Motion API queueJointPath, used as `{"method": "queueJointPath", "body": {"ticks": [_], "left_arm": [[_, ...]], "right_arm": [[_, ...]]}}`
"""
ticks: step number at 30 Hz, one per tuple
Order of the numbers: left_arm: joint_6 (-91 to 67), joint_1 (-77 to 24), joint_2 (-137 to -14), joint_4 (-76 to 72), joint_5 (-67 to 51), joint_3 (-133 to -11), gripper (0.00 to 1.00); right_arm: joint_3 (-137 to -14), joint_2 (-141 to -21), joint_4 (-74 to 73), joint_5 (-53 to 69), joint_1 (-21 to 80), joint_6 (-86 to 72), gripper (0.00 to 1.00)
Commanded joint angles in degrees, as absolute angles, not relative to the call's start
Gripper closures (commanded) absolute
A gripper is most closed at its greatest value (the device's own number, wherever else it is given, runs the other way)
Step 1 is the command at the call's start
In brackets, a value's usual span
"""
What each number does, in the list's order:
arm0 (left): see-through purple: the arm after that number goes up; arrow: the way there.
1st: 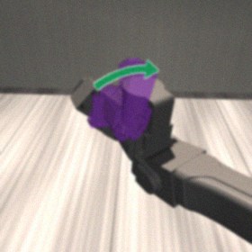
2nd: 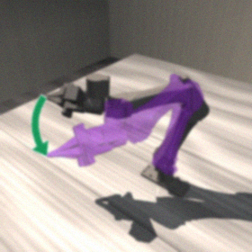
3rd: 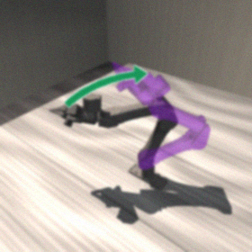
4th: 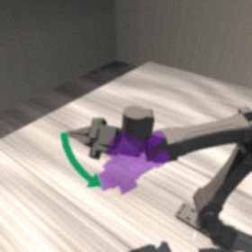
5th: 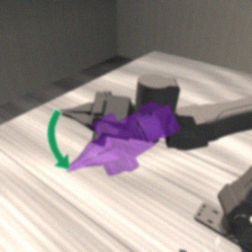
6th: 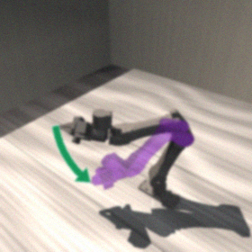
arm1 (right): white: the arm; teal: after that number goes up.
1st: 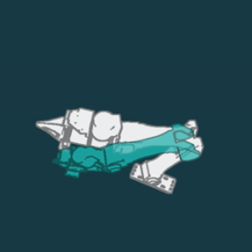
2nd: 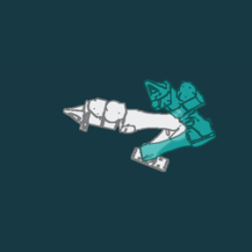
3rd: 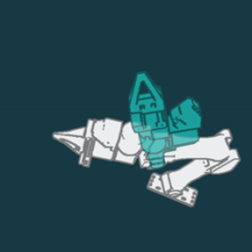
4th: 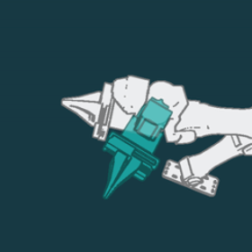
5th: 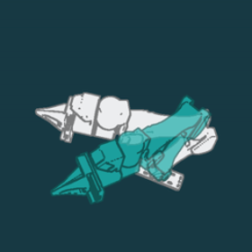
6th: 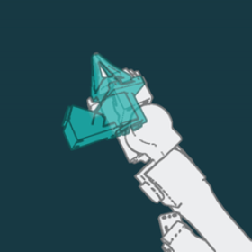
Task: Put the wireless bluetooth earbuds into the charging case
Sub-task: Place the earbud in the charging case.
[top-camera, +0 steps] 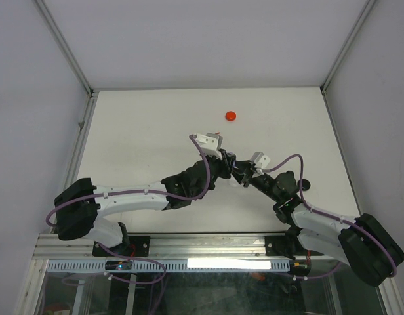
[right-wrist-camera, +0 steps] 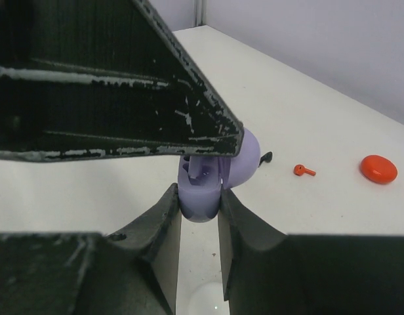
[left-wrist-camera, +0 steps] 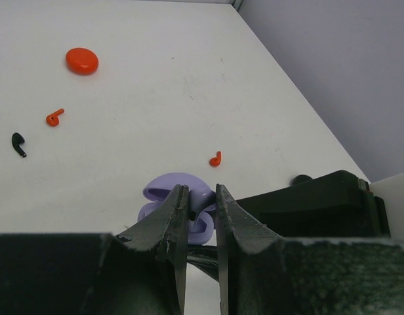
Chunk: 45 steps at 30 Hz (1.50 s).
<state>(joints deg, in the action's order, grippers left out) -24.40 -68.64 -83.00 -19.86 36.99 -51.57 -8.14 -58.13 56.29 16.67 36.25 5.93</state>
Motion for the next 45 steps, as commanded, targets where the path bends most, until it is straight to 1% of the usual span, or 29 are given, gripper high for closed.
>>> {"method": "queueJointPath", "body": {"ticks": [1,23,29,30,33,40,45], "left_arm": [[-22.9,-69.4,-83.5,-23.3,36.7,-50.8,0.94],[-18.3,-70.1,-82.3,-23.7,38.1,-49.6,0.95],[-18.0,-70.1,-82.3,-23.7,38.0,-48.3,0.93],[-17.9,-70.1,-80.7,-23.7,37.8,-48.1,0.92],[-17.8,-70.1,-80.4,-23.7,36.5,-47.8,0.87],[-17.8,-70.2,-79.4,-23.7,35.2,-48.2,0.64],[-18.1,-70.2,-78.2,-21.9,34.9,-48.9,0.51]], "right_arm": [[-9.5,-56.8,60.3,15.2,36.0,5.6,0.9],[-9.3,-56.7,60.6,15.0,36.1,5.4,0.91],[-9.2,-56.6,60.7,14.8,36.0,5.5,0.9],[-9.2,-56.5,60.7,14.9,36.0,5.5,0.9],[-9.3,-56.7,60.9,15.0,36.1,5.4,0.91],[-9.3,-56.8,61.1,15.2,36.1,5.3,0.91],[-9.3,-57.0,61.0,15.3,36.0,5.2,0.91]]}}
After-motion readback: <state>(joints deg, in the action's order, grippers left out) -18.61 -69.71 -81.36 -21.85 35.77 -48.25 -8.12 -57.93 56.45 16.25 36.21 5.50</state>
